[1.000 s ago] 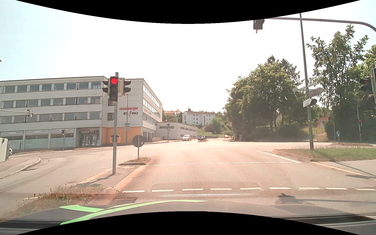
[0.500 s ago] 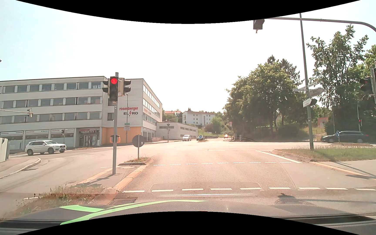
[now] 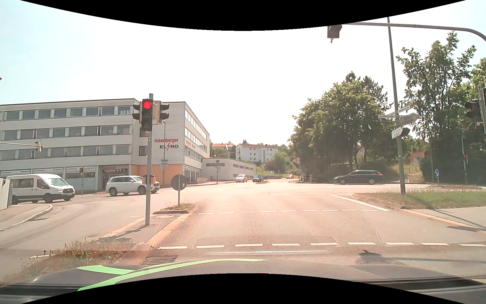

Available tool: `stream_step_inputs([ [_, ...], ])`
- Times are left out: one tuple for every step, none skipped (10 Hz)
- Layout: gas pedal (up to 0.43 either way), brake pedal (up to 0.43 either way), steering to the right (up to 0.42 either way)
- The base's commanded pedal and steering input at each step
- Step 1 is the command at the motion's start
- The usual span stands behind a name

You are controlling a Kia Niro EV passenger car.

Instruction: Follow the waypoints while adhering to traffic rules and regulations

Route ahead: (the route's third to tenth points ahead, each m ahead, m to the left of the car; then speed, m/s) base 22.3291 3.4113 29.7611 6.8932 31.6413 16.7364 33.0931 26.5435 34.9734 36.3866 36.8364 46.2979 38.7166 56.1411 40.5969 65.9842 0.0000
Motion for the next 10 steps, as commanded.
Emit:
stream_step_inputs([
  [0.000,0.372,-0.008],
  [0.000,0.372,-0.008],
  [0.000,0.372,-0.008],
  [0.000,0.372,-0.008],
  [0.000,0.372,-0.008],
  [0.000,0.372,-0.008],
  [0.000,0.372,-0.008],
  [0.000,0.372,-0.008],
  [0.000,0.372,-0.008],
  [0.000,0.372,-0.008],
])
